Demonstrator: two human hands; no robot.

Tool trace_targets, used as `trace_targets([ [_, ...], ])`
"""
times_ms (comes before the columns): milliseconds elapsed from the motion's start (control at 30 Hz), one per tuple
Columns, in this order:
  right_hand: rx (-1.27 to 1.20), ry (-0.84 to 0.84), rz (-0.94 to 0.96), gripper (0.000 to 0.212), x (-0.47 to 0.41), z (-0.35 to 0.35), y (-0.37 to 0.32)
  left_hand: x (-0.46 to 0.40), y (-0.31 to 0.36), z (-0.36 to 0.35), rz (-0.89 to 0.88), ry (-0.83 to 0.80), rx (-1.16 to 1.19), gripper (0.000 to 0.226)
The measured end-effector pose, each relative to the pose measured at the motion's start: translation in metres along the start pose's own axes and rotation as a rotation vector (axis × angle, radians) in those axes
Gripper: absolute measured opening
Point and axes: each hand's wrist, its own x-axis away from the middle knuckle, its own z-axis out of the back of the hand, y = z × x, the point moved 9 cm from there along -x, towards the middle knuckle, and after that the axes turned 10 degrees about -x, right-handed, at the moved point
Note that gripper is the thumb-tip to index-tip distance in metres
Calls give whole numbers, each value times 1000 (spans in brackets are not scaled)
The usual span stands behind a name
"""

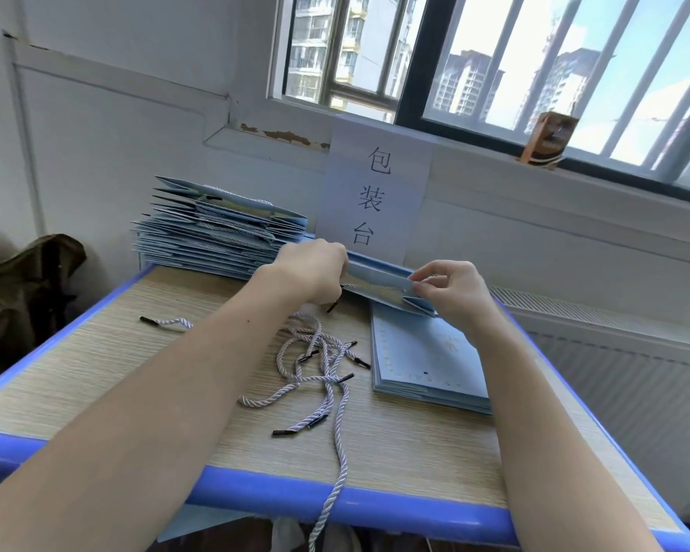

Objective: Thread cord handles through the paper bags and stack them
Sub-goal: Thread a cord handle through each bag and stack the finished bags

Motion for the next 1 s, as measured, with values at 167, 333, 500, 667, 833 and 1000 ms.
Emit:
trace_targets([
  [167,-1,-20,3,16,2,-1,-3,-1,-8,-6,74,-57,61,18],
  [333,0,-20,6,18,1,-2,-1,0,-11,-17,112,-204,255,29],
  [500,-3,-23,1,18,1,-2,0,2,-3,-28,103,-286,325,37],
  [667,6,-18,5,21,1,-3,0,-2,-12,-27,248,-116,372,20],
  [833,7,-16,14,19,1,-3,-2,-4,-14,-31,293,-110,523,14],
  [1000,15,-6,6,19,1,-1,0,1,9,-18,147,-141,665,16],
])
